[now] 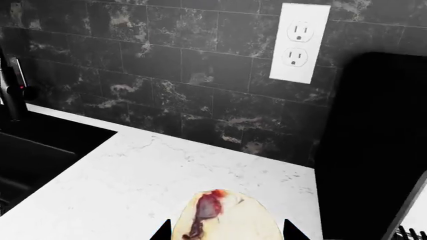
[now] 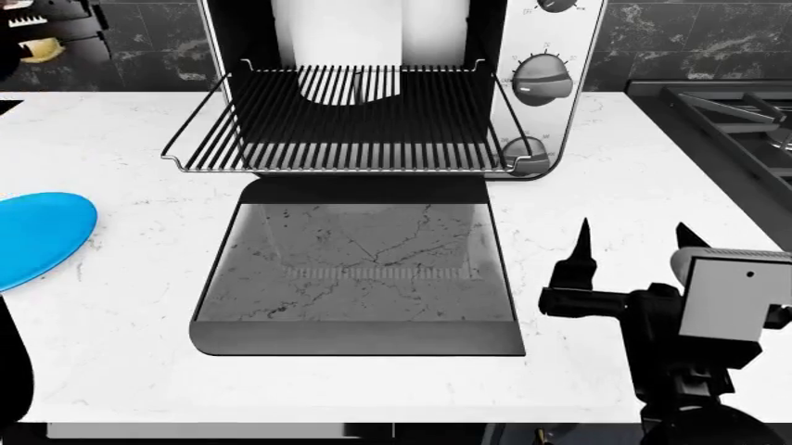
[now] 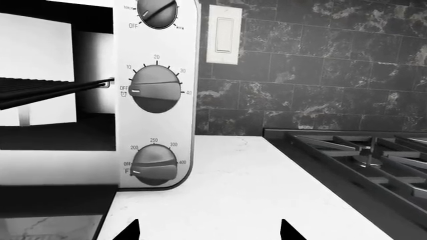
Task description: Place the scone on the rack of the toaster oven.
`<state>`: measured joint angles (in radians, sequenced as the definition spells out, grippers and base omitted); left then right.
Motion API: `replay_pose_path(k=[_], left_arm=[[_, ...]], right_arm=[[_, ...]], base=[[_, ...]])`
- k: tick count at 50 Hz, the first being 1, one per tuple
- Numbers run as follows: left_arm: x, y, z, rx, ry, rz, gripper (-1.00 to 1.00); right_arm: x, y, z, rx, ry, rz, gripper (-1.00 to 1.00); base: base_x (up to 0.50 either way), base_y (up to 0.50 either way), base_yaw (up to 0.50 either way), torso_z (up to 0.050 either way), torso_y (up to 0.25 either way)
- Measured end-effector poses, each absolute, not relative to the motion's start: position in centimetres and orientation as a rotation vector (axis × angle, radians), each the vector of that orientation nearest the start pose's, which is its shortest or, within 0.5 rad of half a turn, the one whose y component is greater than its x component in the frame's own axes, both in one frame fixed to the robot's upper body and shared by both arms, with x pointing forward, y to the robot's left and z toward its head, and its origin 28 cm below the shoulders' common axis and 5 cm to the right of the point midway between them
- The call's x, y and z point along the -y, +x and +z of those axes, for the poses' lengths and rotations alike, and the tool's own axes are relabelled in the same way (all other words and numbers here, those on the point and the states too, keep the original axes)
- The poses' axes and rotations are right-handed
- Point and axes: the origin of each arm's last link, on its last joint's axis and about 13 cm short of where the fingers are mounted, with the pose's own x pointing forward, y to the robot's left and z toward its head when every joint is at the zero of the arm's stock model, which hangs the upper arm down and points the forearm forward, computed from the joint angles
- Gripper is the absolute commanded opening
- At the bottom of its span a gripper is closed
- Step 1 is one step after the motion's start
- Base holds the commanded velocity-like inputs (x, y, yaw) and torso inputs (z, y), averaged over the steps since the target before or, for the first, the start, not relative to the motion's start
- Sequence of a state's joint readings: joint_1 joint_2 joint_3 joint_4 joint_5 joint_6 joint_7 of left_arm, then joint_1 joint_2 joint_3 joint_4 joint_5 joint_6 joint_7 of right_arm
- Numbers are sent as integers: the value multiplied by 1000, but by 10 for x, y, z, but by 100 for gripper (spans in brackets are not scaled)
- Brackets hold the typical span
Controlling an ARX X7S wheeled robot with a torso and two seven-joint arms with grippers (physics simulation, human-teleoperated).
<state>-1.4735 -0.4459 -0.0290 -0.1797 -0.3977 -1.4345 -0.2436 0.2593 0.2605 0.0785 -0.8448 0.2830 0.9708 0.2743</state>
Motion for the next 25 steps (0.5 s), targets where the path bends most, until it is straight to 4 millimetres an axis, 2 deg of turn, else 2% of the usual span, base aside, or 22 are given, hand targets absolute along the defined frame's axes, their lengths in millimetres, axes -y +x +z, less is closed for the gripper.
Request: replay_pose_path(k=[12, 25], left_arm=[[-303, 314, 384, -101, -60, 204, -100], [-276, 307, 395, -91, -53, 92, -100]], right_arm=[[133, 205, 172, 135, -79, -155, 100], [132, 206, 171, 133, -78, -153, 100]], base=[[0, 0, 0, 0, 0], [0, 0, 0, 0, 1]])
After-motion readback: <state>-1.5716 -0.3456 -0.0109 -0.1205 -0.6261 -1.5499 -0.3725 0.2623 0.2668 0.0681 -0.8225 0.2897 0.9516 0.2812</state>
